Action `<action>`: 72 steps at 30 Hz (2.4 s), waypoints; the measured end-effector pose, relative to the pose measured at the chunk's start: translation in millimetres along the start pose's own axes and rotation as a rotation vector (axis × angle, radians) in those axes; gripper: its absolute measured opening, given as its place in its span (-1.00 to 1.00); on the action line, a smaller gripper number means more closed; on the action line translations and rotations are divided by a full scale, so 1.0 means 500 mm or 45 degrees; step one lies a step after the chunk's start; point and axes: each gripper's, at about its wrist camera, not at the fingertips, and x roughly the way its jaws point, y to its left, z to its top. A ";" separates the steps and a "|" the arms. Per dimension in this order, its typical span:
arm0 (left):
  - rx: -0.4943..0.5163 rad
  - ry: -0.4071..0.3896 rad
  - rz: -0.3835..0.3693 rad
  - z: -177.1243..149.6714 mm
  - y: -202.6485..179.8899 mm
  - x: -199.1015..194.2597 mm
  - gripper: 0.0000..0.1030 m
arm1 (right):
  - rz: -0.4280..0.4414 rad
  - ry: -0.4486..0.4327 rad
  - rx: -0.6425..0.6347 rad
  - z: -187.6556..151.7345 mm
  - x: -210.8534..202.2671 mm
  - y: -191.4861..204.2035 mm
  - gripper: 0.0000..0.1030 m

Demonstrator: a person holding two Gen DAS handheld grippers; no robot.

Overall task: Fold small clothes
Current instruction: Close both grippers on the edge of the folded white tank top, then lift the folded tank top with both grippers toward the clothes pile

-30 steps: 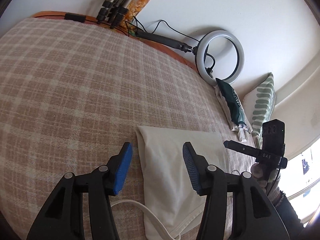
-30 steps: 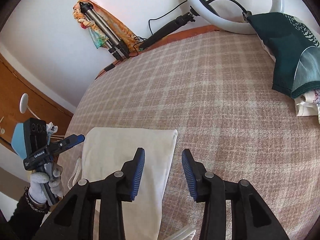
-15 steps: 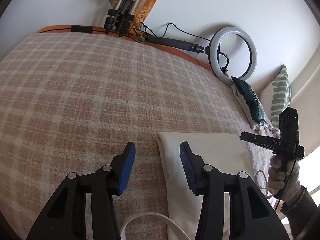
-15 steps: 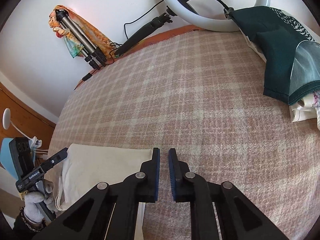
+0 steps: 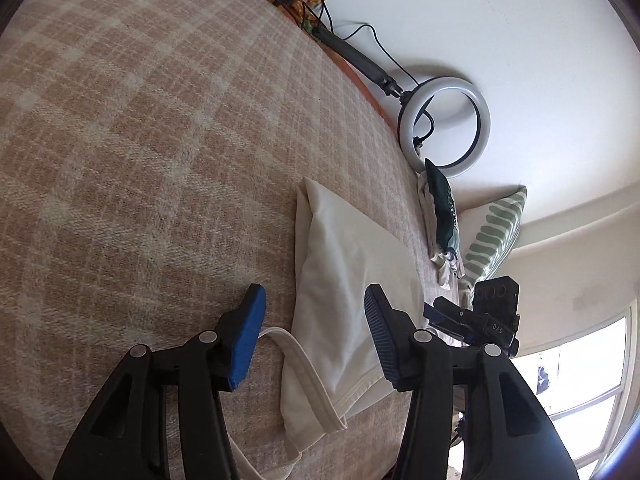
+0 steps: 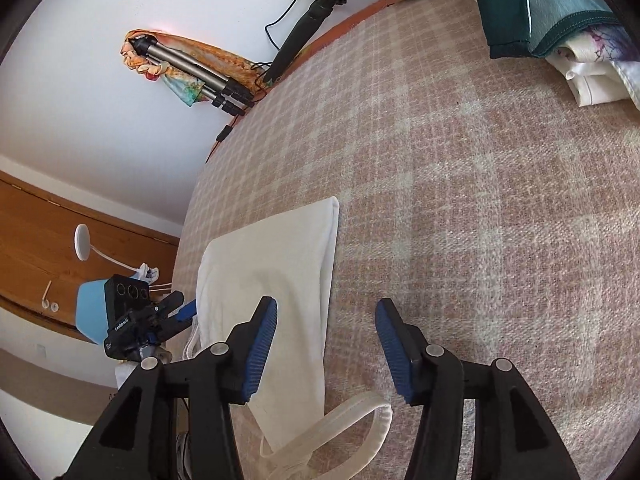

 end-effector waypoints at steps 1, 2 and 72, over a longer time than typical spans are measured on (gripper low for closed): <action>0.004 0.003 -0.006 0.000 -0.002 0.003 -0.02 | 0.018 0.012 0.002 -0.003 0.002 -0.001 0.07; 0.013 0.001 -0.009 0.000 -0.005 0.004 -0.02 | 0.031 0.023 0.000 -0.006 0.005 -0.001 0.07; 0.735 -0.035 -0.186 0.073 -0.651 0.379 -0.84 | -0.803 -0.502 -0.537 0.151 -0.440 0.031 -0.91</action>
